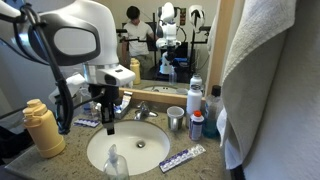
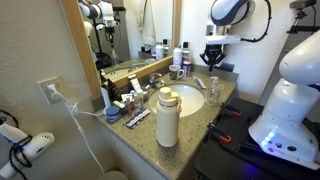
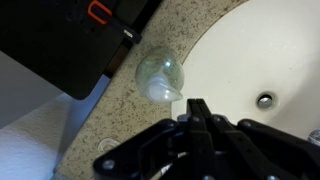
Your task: Press the pump on the pump bottle
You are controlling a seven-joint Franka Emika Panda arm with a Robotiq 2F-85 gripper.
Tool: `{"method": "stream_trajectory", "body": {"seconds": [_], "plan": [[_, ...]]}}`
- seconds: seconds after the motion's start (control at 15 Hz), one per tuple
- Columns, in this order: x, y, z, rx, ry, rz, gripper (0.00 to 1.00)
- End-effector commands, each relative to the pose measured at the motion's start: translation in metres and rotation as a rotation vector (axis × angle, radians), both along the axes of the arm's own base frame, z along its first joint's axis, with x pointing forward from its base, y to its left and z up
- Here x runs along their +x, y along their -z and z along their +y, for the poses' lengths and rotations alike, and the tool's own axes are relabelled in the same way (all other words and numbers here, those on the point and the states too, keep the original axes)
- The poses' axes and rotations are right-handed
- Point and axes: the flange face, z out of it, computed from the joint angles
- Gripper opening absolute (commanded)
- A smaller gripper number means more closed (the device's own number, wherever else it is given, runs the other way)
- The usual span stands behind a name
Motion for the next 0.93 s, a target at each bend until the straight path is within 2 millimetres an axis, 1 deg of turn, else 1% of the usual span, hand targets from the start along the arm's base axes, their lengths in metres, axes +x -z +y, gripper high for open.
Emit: {"method": "stream_trajectory", "body": {"seconds": [0.0,0.13,0.2,0.53,0.87], "plan": [[-0.003,0.01,0.002,0.01,0.041,-0.006,0.0],[-0.006,0.014,0.003,0.013,0.053,-0.001,0.01],[0.0,0.011,0.001,0.013,0.056,0.004,0.01],[-0.003,0.004,-0.006,0.014,0.103,-0.007,0.01],[-0.01,0.003,-0.013,0.02,0.144,-0.014,0.01]]}}
